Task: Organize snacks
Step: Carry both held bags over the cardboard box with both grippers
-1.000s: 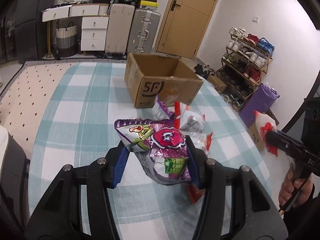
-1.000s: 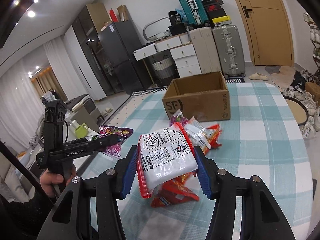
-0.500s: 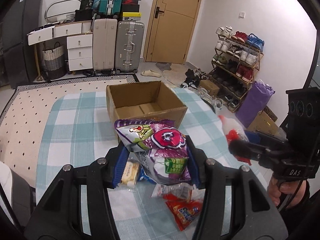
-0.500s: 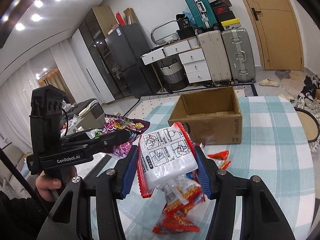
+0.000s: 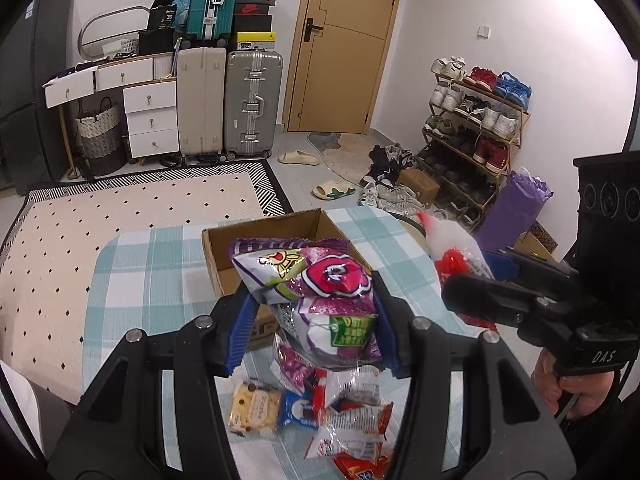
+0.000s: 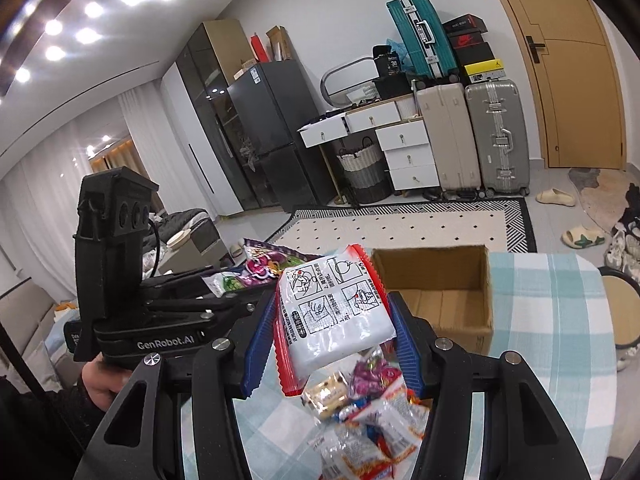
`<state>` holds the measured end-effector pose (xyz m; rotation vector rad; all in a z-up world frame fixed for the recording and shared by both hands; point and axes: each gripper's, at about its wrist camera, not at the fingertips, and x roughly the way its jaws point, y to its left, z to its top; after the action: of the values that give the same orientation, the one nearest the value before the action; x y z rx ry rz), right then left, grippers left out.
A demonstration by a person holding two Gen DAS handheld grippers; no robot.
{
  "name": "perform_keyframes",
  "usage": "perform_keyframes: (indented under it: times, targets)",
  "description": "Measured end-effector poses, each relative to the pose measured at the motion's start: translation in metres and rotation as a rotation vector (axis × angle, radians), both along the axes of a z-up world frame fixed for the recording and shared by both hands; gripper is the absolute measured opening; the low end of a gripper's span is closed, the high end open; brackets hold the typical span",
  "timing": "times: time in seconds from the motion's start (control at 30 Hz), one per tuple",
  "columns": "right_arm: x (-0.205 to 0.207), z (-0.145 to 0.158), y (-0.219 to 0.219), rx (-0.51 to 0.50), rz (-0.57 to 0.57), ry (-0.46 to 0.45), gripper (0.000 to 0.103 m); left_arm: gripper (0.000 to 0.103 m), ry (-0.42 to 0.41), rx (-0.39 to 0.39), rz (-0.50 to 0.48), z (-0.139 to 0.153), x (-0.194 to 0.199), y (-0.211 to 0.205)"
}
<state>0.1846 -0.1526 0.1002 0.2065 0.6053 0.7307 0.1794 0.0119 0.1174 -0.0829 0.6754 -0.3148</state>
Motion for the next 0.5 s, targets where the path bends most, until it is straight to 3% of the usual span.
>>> perform_keyframes:
  times: [0.23, 0.5]
  targets:
    - [0.059, 0.008, -0.005, 0.046, -0.012, 0.068, 0.055, 0.05, 0.055, -0.002, 0.013, 0.006, 0.073, 0.001]
    - [0.123, -0.023, 0.014, -0.108, -0.01, 0.122, 0.055, 0.05, 0.145, 0.04, 0.032, -0.041, 0.159, -0.008]
